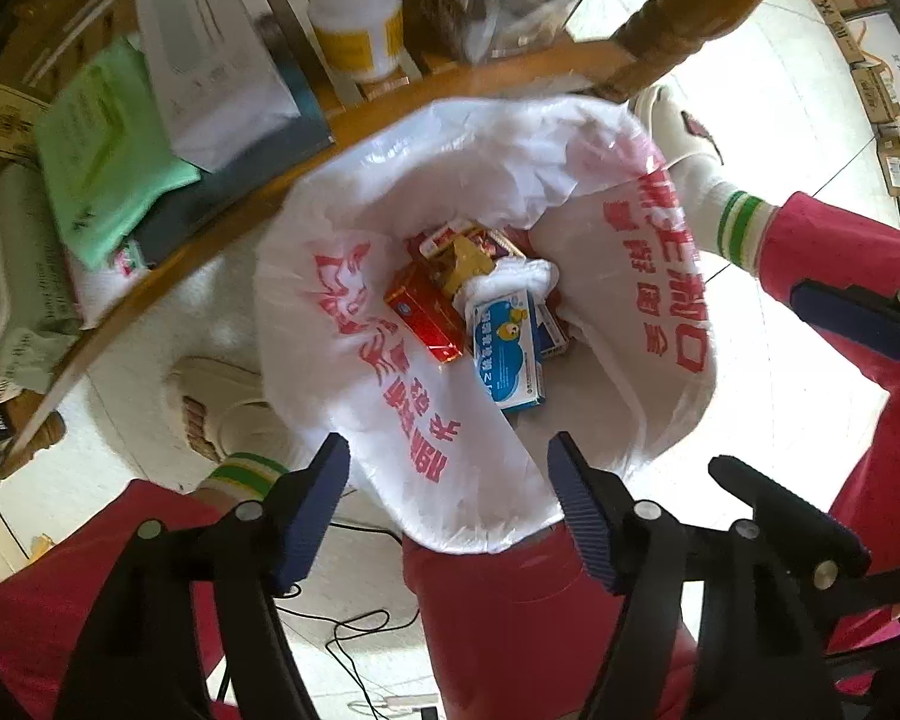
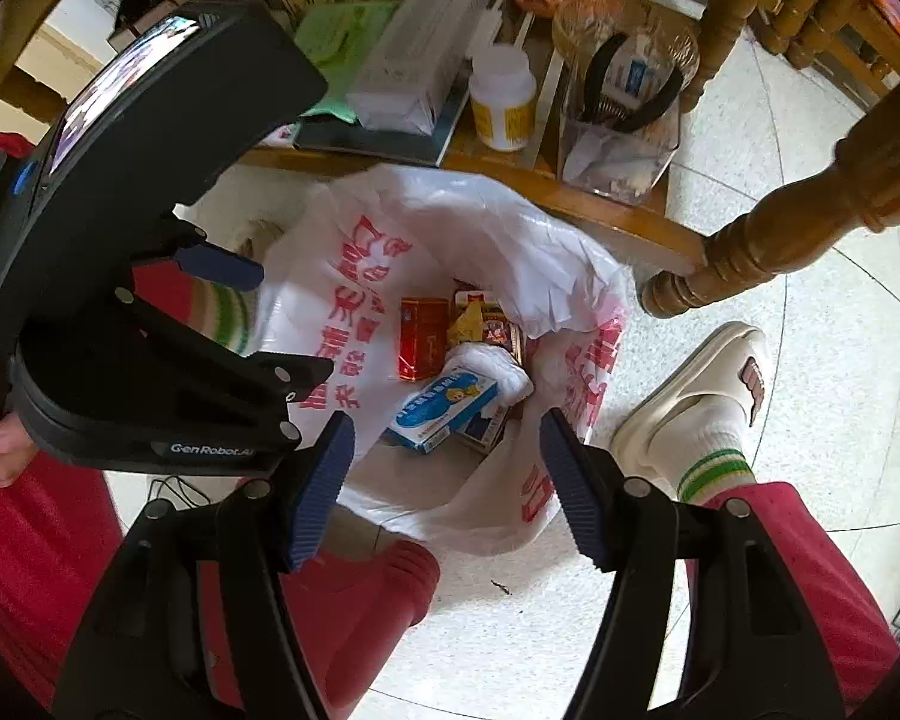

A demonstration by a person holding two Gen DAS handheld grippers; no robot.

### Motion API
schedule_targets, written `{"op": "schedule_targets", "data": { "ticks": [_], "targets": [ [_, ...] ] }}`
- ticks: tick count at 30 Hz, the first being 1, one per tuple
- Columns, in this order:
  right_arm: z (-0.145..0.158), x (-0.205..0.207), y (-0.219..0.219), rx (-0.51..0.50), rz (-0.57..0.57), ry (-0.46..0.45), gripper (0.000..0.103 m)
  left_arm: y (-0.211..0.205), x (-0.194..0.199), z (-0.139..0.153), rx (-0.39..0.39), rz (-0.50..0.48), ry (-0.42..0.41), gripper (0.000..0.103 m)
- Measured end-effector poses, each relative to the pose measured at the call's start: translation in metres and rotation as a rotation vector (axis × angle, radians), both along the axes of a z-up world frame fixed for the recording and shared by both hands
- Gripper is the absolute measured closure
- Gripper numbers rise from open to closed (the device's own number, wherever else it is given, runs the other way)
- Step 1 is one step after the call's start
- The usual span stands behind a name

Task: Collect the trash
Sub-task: 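Raise both tools back up over the table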

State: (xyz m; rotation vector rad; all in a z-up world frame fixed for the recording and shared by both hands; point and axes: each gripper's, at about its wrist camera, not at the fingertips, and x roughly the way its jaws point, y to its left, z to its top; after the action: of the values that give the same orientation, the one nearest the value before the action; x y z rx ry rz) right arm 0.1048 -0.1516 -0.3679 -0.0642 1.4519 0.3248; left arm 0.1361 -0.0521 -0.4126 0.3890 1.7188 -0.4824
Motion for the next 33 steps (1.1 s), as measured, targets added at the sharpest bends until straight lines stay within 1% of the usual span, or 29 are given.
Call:
{"op": "schedule_targets", "data": {
  "ticks": [1,2,5,7,10,12,14,15,16,17,19,22,24,26,29,33],
  "targets": [
    [0.007,-0.002,0.000,0.003,-0.005,-0.010,0.034,0.002,-0.002,0.007,-0.002,-0.001,-0.016,0.033],
    [0.015,-0.005,-0.001,0.008,-0.013,-0.025,0.028,0.003,-0.003,0.014,-0.005,-0.004,-0.029,0.032],
    [0.052,-0.017,-0.008,0.039,-0.036,-0.084,0.027,0.012,-0.014,0.047,-0.036,-0.015,-0.072,0.029],
    [0.078,-0.024,-0.012,0.055,-0.051,-0.124,0.027,0.021,-0.022,0.075,-0.066,-0.023,-0.101,0.028],
    [0.130,-0.032,-0.023,0.101,-0.084,-0.211,0.026,0.037,-0.029,0.126,-0.101,-0.030,-0.155,0.028],
    [0.170,-0.035,-0.031,0.105,-0.098,-0.292,0.022,0.050,-0.028,0.171,-0.113,-0.042,-0.225,0.027],
    [0.204,-0.037,-0.036,0.094,-0.098,-0.366,0.021,0.061,-0.024,0.213,-0.121,-0.049,-0.293,0.023],
    [0.226,-0.037,-0.037,0.087,-0.093,-0.410,0.020,0.067,-0.020,0.234,-0.128,-0.053,-0.326,0.022],
    [0.241,-0.036,-0.038,0.084,-0.087,-0.438,0.020,0.071,-0.016,0.255,-0.134,-0.057,-0.356,0.019],
    [0.255,-0.036,-0.039,0.084,-0.081,-0.462,0.019,0.073,-0.012,0.268,-0.136,-0.059,-0.374,0.016],
    [0.287,-0.030,-0.042,0.106,-0.071,-0.505,0.018,0.079,0.000,0.307,-0.141,-0.065,-0.422,0.014],
    [0.319,-0.018,-0.050,0.126,-0.084,-0.544,0.018,0.083,0.015,0.347,-0.130,-0.073,-0.472,0.013],
    [0.339,-0.009,-0.054,0.135,-0.089,-0.567,0.018,0.082,0.023,0.369,-0.133,-0.095,-0.488,0.012],
    [0.354,-0.002,-0.052,0.129,-0.078,-0.583,0.018,0.078,0.031,0.385,-0.125,-0.129,-0.506,0.011],
    [0.367,0.006,-0.048,0.117,-0.063,-0.605,0.018,0.074,0.040,0.394,-0.107,-0.153,-0.513,0.011],
    [0.379,0.027,-0.044,0.155,-0.053,-0.596,0.017,0.067,0.060,0.393,-0.094,-0.173,-0.491,0.011]
  ]
}}
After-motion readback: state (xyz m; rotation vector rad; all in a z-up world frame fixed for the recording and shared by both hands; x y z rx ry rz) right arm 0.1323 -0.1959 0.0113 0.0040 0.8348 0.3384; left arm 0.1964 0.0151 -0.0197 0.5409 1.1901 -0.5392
